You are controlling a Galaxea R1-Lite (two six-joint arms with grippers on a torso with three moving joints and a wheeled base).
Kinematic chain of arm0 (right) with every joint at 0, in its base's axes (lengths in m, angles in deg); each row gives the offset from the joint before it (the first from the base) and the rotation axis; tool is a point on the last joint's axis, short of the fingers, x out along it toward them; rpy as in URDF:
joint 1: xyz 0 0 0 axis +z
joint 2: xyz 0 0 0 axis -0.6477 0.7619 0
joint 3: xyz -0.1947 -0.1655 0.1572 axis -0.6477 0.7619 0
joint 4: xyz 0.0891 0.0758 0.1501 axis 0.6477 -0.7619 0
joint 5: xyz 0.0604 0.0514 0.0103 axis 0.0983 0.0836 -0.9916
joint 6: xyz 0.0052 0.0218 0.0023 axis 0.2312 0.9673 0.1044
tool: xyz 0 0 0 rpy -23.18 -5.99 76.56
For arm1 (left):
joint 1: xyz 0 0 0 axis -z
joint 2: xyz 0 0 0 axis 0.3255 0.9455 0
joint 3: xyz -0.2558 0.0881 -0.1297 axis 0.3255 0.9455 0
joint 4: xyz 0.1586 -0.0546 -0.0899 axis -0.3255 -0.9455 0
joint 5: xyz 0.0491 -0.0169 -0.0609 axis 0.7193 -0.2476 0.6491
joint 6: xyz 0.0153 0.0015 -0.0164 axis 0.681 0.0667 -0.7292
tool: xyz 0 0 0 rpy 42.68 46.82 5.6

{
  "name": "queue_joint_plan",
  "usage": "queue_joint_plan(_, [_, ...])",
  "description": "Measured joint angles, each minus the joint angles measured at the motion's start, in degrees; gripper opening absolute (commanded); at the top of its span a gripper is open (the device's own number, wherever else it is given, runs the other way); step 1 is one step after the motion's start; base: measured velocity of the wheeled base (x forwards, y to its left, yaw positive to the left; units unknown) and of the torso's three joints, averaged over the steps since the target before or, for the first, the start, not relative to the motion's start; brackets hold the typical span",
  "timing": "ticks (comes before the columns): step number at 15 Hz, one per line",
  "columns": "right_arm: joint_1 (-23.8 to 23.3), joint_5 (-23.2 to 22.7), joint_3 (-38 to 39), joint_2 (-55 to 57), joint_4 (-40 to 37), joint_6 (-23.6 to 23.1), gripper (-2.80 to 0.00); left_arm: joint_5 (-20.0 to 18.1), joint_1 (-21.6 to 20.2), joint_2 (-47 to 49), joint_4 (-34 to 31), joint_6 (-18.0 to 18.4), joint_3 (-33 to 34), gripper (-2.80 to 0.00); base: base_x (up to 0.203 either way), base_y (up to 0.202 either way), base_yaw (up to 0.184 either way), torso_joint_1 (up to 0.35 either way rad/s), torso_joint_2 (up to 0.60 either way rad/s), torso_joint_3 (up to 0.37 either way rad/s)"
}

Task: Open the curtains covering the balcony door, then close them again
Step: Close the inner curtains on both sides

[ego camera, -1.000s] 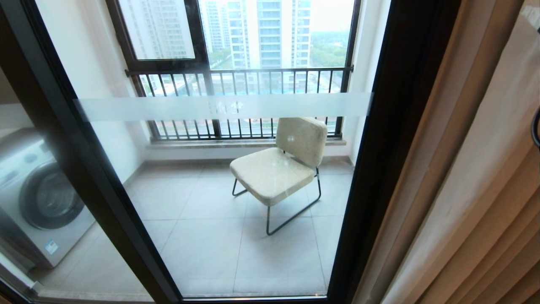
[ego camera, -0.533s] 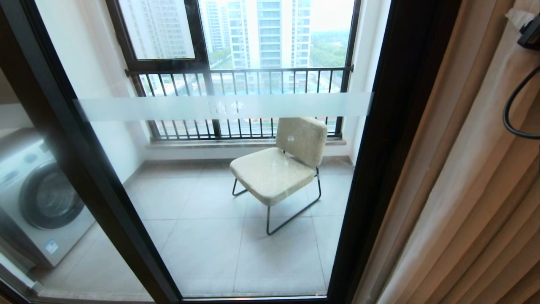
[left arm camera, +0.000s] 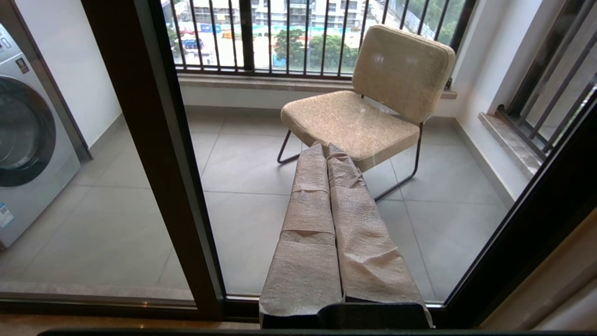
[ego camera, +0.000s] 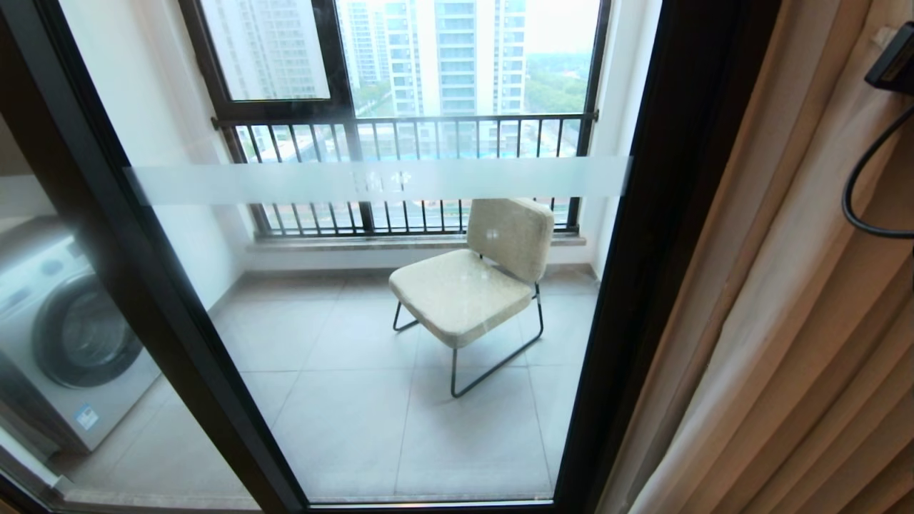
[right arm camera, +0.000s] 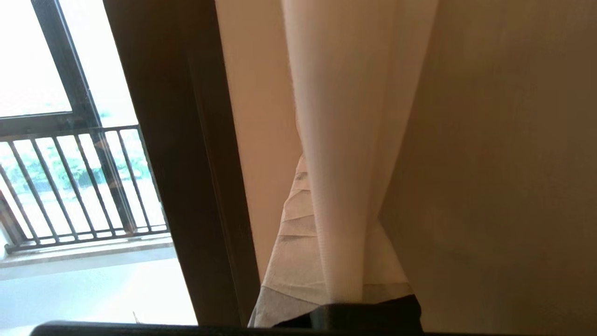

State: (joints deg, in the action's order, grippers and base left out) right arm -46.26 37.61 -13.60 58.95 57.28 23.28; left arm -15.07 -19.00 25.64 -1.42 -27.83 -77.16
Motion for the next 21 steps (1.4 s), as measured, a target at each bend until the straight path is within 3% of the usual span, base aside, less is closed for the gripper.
queue_joint_plan(21, [4.76,-0.11,0.92,-2.50,-0.07,-4.56,-2.80,-0.02,0.00,0.00,-0.01,-0.01,0.00,-2.80,0.000,0.000,0.000,0.000,0.00,0.000])
